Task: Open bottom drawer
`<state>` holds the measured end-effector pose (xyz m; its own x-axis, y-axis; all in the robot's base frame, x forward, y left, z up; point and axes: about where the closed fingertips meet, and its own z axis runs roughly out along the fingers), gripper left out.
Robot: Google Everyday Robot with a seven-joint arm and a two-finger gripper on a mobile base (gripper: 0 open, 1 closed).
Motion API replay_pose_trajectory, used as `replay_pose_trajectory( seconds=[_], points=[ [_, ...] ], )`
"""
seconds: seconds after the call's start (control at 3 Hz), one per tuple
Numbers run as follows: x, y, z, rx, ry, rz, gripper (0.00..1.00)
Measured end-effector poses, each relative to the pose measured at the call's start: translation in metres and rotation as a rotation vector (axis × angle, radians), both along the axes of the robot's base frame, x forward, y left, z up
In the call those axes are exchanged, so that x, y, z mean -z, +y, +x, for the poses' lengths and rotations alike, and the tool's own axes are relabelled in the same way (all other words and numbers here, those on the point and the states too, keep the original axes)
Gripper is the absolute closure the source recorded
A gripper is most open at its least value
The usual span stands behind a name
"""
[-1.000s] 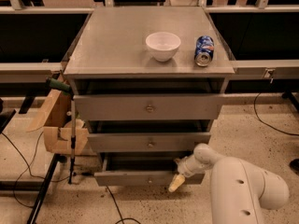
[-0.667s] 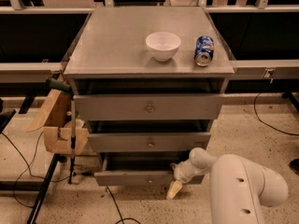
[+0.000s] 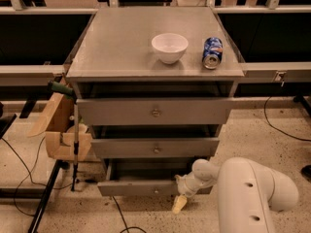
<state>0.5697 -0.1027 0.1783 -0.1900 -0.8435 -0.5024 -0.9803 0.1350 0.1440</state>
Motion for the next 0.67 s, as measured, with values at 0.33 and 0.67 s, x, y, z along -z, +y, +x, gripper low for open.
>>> replay_pose_trajectory(
  seconds=[0.33,0.67],
  points=[
    [0.0019,-0.0005,-0.0104,0.001,0.009,-0.009,0.19],
    [-0.0015,-0.0004,-0.0092,0.001,0.009,-0.009,0.41]
  ],
)
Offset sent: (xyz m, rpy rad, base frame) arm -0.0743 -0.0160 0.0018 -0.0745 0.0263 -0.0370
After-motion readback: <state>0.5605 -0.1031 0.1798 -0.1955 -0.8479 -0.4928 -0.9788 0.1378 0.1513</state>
